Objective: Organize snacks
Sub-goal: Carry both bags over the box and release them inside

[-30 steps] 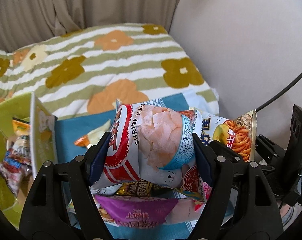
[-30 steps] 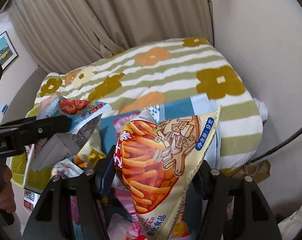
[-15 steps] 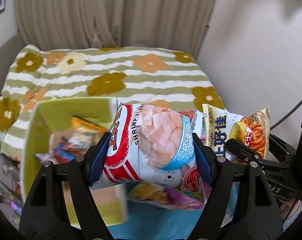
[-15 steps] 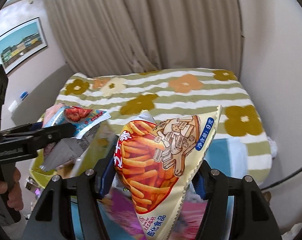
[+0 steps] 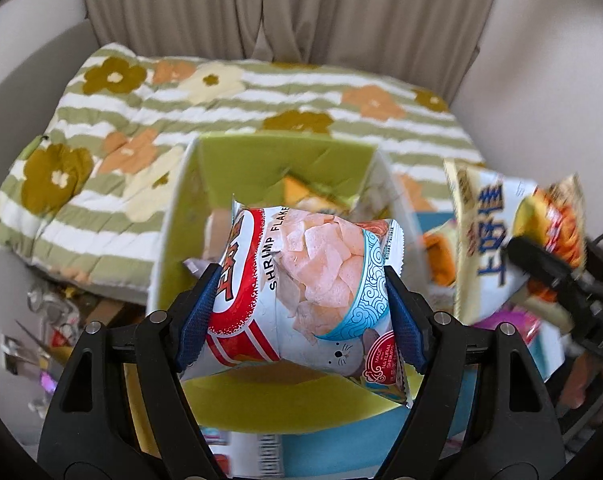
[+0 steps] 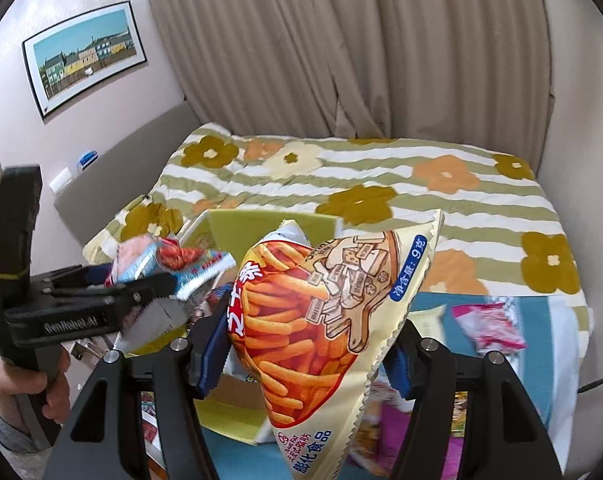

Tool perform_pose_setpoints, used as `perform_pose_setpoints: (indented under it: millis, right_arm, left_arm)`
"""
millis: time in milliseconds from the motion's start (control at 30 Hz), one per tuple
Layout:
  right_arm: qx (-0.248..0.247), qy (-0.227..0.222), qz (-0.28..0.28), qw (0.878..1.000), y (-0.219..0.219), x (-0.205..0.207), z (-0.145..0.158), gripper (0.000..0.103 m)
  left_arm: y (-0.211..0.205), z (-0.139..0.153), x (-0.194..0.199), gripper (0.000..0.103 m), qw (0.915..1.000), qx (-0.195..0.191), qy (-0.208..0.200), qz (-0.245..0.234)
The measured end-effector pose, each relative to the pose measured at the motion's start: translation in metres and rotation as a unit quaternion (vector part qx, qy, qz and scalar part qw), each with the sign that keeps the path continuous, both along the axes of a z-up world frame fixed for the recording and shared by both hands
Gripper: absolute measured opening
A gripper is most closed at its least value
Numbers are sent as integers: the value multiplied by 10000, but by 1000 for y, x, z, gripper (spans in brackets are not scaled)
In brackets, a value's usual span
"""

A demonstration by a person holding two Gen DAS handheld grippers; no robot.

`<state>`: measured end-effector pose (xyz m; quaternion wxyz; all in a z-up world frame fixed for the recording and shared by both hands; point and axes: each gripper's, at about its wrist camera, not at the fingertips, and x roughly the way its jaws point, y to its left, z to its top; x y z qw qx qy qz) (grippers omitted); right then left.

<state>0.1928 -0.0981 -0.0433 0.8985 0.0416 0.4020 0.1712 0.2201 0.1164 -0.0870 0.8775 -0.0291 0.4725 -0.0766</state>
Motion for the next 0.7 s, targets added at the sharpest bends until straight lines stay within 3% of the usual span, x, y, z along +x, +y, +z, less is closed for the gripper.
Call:
perform_pose_setpoints:
  millis: [67, 200, 400, 700]
  right_arm:
    - [-27, 111, -15, 9999, 16, 4, -8, 60]
    - [-192, 338, -102, 9992, 37, 6, -19, 60]
    - [-481, 595, -231, 9968, 57, 5, -33, 61]
    - [-775, 830, -181, 9934, 74, 19, -51, 61]
  left_arm:
    - [10, -14, 0, 78, 9999, 17, 74, -99]
    - [20, -32, 0, 103, 9996, 107, 100, -234]
    - [37, -48, -5, 103, 9988, -103, 294, -368]
    - [38, -55, -11, 103, 9987, 141, 305, -394]
